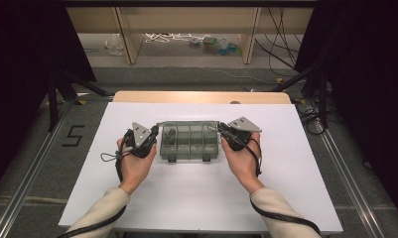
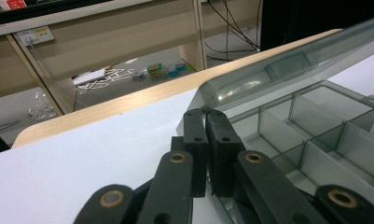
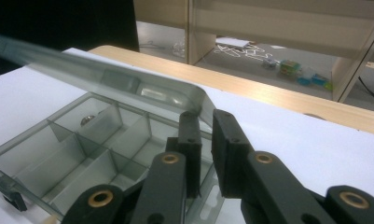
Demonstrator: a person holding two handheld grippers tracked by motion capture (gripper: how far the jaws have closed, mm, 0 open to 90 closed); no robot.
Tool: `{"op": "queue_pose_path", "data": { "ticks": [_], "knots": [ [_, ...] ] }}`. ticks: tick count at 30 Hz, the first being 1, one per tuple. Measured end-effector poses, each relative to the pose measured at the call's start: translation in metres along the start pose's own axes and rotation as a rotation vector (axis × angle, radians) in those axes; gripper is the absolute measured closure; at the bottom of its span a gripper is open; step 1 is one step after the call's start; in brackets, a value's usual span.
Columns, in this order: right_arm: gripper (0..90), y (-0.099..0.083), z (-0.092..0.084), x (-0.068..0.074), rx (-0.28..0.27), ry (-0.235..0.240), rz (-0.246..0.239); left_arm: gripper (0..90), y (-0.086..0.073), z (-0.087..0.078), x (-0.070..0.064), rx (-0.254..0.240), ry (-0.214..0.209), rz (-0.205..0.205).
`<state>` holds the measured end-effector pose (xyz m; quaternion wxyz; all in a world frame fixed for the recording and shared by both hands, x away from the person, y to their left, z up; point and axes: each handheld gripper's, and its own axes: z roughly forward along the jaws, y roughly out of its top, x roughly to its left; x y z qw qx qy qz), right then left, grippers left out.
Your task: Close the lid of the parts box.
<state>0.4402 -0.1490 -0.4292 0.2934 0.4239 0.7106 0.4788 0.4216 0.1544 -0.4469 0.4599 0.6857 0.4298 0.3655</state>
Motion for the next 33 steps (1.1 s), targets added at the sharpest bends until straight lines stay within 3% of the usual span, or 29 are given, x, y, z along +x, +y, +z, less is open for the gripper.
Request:
{"op": "queue_pose_path", "data": {
  "ticks": [6, 9, 14, 16, 20, 22, 24, 28, 33],
  "knots": [
    [78.0, -0.004, -0.004, -0.002, 0.013, 0.009, 0.003, 86.1, -0.004, -0.005, 0.004, 0.01, -0.004, 0.007],
    [78.4, -0.004, -0.008, -0.006, -0.01, 0.013, 0.002, 89.7, -0.001, -0.01, 0.009, 0.001, -0.003, 0.004],
    [90.0, 0.005, -0.016, -0.015, -0.026, 0.033, 0.022, 90.0, 0.01, -0.014, 0.019, -0.028, -0.01, 0.008],
    [90.0, 0.01, -0.017, -0.019, -0.037, 0.03, 0.026, 90.0, 0.016, -0.014, 0.023, -0.048, -0.018, 0.017],
    [90.0, 0.017, -0.013, -0.024, -0.045, 0.048, 0.04, 90.0, 0.028, -0.011, 0.032, -0.065, -0.074, 0.021],
    [90.0, 0.02, -0.011, -0.024, -0.051, 0.066, 0.051, 90.0, 0.032, -0.009, 0.036, -0.067, -0.064, 0.03],
    [90.0, 0.023, -0.009, -0.023, -0.052, 0.078, 0.043, 90.0, 0.035, -0.006, 0.038, -0.071, -0.076, 0.012],
    [90.0, 0.026, -0.004, -0.019, -0.049, 0.094, 0.047, 90.0, 0.039, -0.003, 0.036, -0.075, -0.102, 0.013],
    [90.0, 0.028, -0.001, -0.018, -0.042, 0.097, 0.048, 90.0, 0.042, 0.0, 0.031, -0.079, -0.116, 0.043]
  ]
}}
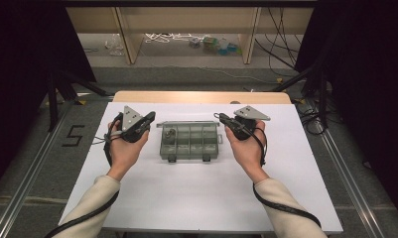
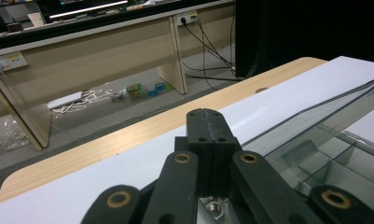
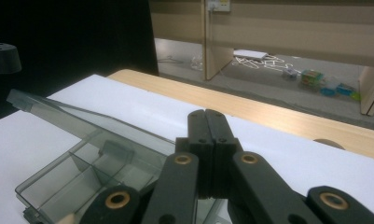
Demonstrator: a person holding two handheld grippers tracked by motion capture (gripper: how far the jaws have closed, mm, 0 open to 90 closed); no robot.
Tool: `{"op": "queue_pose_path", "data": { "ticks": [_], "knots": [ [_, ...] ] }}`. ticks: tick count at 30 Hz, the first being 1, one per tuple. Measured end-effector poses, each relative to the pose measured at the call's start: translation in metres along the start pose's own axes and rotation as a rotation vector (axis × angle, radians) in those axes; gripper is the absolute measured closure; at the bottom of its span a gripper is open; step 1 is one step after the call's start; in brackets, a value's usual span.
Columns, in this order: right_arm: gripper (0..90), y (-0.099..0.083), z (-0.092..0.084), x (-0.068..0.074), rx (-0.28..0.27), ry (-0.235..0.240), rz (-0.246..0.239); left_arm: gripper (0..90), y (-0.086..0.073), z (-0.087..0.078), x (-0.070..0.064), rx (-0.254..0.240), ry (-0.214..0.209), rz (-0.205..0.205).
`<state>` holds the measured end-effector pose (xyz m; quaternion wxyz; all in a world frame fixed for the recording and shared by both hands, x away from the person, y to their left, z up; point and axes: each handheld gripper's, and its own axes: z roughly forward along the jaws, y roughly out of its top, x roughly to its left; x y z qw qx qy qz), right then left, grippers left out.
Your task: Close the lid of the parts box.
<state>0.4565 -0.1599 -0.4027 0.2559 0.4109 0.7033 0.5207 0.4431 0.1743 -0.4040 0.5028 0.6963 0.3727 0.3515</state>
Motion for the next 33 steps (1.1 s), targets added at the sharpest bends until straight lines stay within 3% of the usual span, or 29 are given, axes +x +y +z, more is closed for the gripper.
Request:
{"op": "queue_pose_path", "data": {
  "ticks": [2, 6, 18, 22, 24, 25, 26, 33],
  "knots": [
    [90.0, 0.0, 0.001, 0.001, -0.002, 0.004, -0.003, 90.0, -0.001, 0.002, -0.002, 0.005, -0.012, -0.004],
    [90.0, 0.0, 0.003, 0.001, 0.004, 0.017, -0.002, 90.0, -0.001, 0.004, -0.004, 0.002, -0.036, 0.026],
    [90.0, -0.01, 0.004, 0.005, 0.034, 0.034, -0.025, 90.0, -0.012, 0.001, -0.016, 0.058, -0.084, 0.087],
    [90.0, -0.014, 0.002, 0.007, 0.06, 0.041, -0.015, 90.0, -0.018, -0.001, -0.018, 0.076, -0.096, 0.092],
    [90.0, -0.017, 0.001, 0.007, 0.059, 0.045, -0.034, 90.0, -0.021, -0.002, -0.019, 0.083, -0.1, 0.093],
    [90.0, -0.018, 0.0, 0.008, 0.075, 0.049, -0.014, 90.0, -0.023, -0.002, -0.02, 0.089, -0.101, 0.095],
    [90.0, -0.019, 0.0, 0.007, 0.067, 0.041, -0.039, 90.0, -0.024, -0.002, -0.02, 0.092, -0.103, 0.096],
    [90.0, -0.029, 0.0, 0.008, 0.108, 0.051, -0.038, 90.0, -0.033, -0.001, -0.02, 0.12, -0.11, 0.101]
  ]
}}
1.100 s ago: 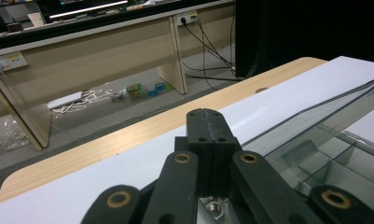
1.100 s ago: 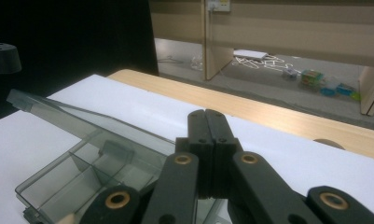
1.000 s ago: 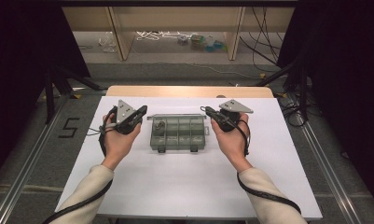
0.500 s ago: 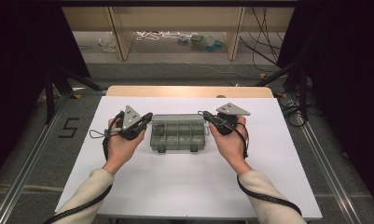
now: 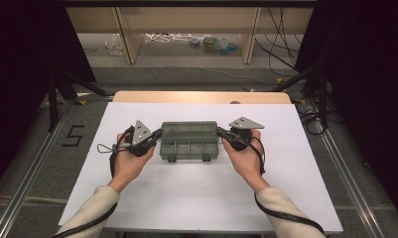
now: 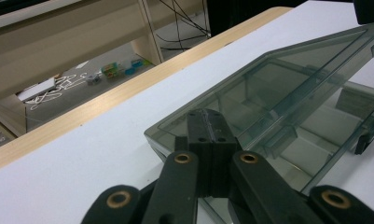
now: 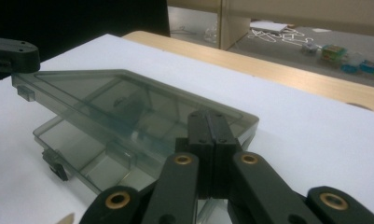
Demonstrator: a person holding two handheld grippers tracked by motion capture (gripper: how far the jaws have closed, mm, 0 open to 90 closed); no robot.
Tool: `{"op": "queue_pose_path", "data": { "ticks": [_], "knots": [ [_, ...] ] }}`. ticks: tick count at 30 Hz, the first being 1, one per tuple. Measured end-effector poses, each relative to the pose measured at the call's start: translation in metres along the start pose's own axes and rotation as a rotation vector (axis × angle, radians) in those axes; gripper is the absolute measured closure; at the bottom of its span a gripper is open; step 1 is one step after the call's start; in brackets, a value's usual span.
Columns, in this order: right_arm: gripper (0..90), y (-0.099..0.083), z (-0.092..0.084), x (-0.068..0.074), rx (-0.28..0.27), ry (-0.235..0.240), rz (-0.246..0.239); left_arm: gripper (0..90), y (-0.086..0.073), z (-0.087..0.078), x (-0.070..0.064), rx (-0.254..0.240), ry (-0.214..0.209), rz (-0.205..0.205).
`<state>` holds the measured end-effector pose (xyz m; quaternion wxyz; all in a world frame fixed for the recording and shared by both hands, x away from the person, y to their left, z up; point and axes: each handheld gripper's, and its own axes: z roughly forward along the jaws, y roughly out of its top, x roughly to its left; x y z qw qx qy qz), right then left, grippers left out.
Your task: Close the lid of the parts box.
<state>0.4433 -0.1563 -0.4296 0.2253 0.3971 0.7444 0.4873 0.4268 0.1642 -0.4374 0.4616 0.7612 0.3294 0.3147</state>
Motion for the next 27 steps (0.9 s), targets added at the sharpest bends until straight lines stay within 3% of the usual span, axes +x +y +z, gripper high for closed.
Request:
{"op": "queue_pose_path", "data": {
  "ticks": [2, 17, 21, 25, 27],
  "knots": [
    [90.0, -0.003, 0.001, 0.001, 0.012, 0.006, 0.017, 90.0, -0.001, 0.0, 0.0, 0.004, -0.001, 0.0],
    [90.0, -0.007, 0.001, 0.001, 0.011, 0.004, 0.001, 90.0, -0.006, 0.0, -0.003, 0.023, -0.011, 0.018],
    [90.0, -0.008, 0.0, 0.002, 0.032, 0.016, 0.007, 90.0, -0.008, 0.0, -0.003, 0.03, -0.016, 0.025],
    [90.0, -0.01, 0.001, 0.002, 0.041, 0.017, 0.018, 90.0, -0.01, -0.001, -0.004, 0.036, -0.014, 0.018],
    [90.0, -0.011, 0.001, 0.0, 0.025, 0.008, 0.0, 90.0, -0.011, -0.001, -0.005, 0.036, -0.013, 0.009]
  ]
}}
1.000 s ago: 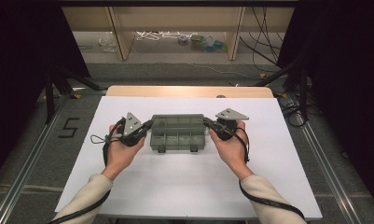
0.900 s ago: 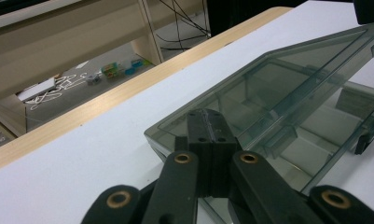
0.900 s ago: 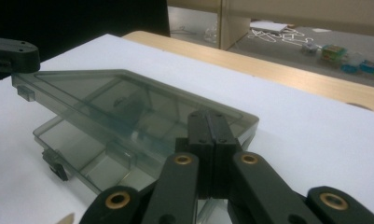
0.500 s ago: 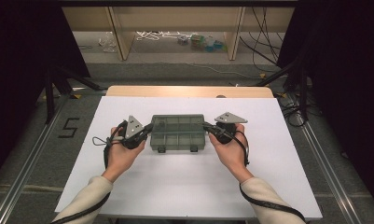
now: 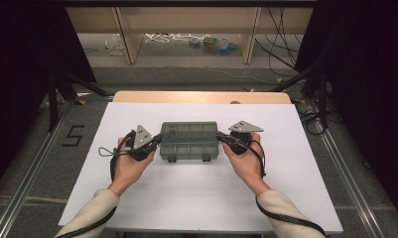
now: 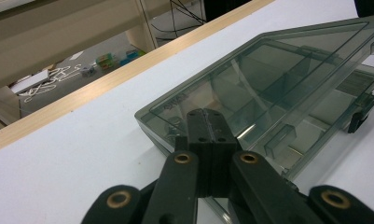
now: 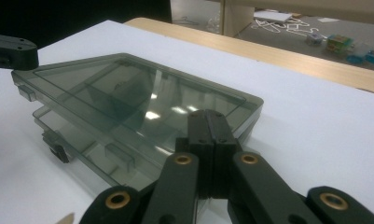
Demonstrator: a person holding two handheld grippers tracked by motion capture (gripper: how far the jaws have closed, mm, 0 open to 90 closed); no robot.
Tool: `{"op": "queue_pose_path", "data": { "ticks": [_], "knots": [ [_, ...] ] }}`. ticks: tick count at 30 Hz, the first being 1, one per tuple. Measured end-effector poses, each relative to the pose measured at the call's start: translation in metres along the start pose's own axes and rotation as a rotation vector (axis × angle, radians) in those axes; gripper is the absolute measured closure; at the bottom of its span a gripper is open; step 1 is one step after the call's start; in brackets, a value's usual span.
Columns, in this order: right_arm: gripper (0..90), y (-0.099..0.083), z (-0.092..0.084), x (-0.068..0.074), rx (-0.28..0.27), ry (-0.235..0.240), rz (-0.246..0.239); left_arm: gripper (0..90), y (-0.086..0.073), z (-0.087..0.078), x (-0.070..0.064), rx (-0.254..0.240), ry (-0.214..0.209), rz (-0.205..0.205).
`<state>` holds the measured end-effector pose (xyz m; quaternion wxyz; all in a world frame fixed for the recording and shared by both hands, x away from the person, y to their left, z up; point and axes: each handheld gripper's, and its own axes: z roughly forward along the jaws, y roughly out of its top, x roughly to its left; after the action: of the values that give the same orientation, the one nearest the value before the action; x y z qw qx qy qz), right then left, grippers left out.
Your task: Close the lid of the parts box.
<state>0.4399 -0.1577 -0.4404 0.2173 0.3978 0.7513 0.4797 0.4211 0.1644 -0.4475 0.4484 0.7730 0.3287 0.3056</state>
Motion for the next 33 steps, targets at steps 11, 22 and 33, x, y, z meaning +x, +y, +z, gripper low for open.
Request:
{"op": "queue_pose_path", "data": {
  "ticks": [11, 22, 33],
  "knots": [
    [90.0, -0.006, 0.0, -0.001, 0.036, 0.006, 0.001, 90.0, -0.005, 0.001, -0.002, 0.017, -0.01, 0.007],
    [90.0, -0.01, 0.001, 0.001, 0.06, 0.017, -0.011, 90.0, -0.009, 0.001, -0.005, 0.043, -0.014, 0.014],
    [90.0, -0.014, 0.002, 0.001, 0.076, 0.018, -0.013, 90.0, -0.012, 0.003, -0.007, 0.058, -0.02, 0.012]
  ]
}}
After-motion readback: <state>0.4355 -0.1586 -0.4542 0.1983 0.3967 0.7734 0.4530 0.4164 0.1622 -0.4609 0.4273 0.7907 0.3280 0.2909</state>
